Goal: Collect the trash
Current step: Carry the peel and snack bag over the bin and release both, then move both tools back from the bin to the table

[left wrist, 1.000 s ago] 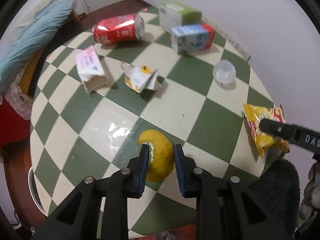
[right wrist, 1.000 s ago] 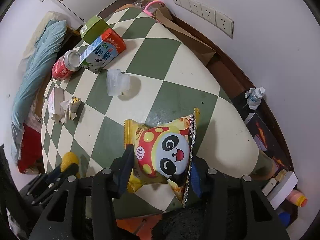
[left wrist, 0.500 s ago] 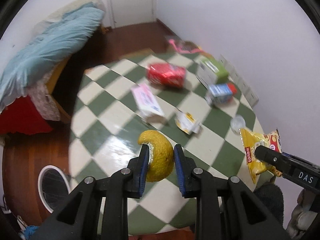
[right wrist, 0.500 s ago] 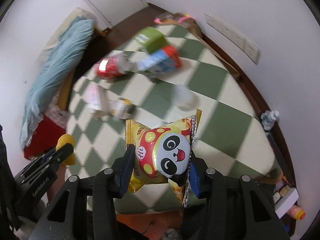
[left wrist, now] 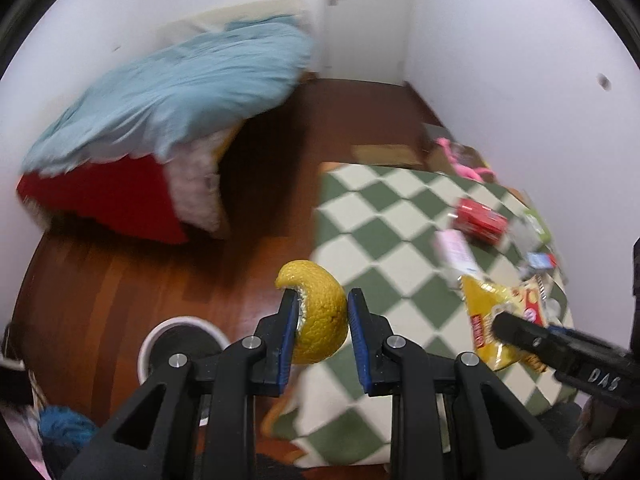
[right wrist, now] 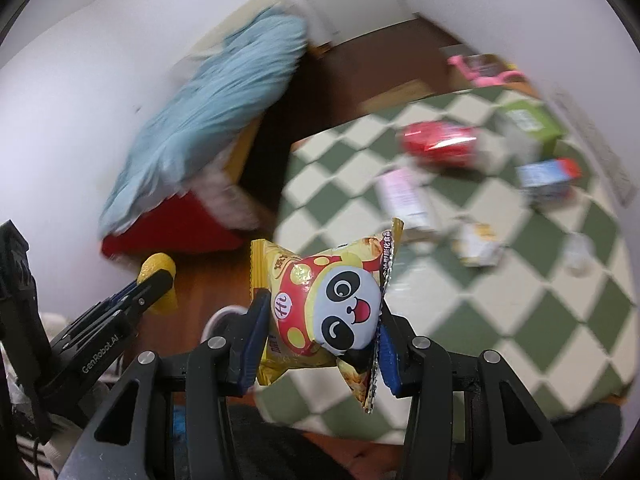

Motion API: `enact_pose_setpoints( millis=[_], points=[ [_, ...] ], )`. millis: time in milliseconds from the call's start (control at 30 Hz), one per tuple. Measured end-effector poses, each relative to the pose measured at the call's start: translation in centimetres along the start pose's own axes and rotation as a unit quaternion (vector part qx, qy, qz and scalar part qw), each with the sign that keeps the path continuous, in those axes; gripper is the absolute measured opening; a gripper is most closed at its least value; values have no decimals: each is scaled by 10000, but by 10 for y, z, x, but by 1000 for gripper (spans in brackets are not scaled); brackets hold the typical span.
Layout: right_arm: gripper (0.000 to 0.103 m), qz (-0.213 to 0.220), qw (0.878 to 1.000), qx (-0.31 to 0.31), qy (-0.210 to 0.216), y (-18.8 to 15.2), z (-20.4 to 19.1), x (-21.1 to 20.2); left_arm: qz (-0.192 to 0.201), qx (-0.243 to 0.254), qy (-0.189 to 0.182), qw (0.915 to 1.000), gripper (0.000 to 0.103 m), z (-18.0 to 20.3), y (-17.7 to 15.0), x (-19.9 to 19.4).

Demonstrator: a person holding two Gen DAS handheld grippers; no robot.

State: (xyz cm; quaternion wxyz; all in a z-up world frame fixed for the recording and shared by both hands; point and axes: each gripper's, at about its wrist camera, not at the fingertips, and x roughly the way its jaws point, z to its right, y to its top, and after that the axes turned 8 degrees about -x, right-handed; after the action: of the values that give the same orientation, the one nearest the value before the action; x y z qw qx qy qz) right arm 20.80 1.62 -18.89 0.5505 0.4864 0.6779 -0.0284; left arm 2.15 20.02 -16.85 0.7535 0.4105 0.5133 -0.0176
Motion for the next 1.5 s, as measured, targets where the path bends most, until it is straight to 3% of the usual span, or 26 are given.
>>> enact_pose_setpoints(
  millis=[200,367,600,667,733,767,867,933,967,1000,1200,1500],
  points=[
    [50,-676,9953,-491,480,-7,-97,88,-439,-994,246,9938,22,-118,-7,25],
    [49,-1336,9849,-890,654,-24,-162,167,-1077,-1896,325,9754,22,-215,-25,68],
    [49,-2189,9659,-1276,535,-57,-218,273,-1764,-2606,331,9486,24,-287,-55,119],
    [49,-2366,9610,-1362,442,-62,-227,299,-1849,-2671,465,9446,41,-298,-61,126],
    [50,-2569,9550,-1437,369,-68,-235,326,-1854,-2814,505,9401,95,-309,-65,127],
    [50,-2657,9526,-1432,379,-70,-238,337,-1845,-2866,547,9385,99,-313,-68,127],
    [54,-2934,9437,-1461,459,-77,-245,375,-1871,-2805,947,9367,99,-322,-77,126],
    [79,-3032,9388,-1575,440,-81,-247,394,-1865,-2766,1154,9356,99,-325,-78,124],
    [99,-3069,9369,-1624,403,-85,-248,401,-1837,-2730,1296,9354,99,-327,-81,122],
    [103,-3085,9358,-1660,401,-88,-250,402,-1821,-2705,1395,9350,99,-329,-83,121],
    [103,-3057,9267,-2183,-122,-101,-256,404,-1755,-2477,1976,9321,99,-325,-97,112],
    [103,-2789,9206,-2696,-458,-98,-259,367,-1621,-2314,2057,9369,99,-308,-97,92]
  ],
)
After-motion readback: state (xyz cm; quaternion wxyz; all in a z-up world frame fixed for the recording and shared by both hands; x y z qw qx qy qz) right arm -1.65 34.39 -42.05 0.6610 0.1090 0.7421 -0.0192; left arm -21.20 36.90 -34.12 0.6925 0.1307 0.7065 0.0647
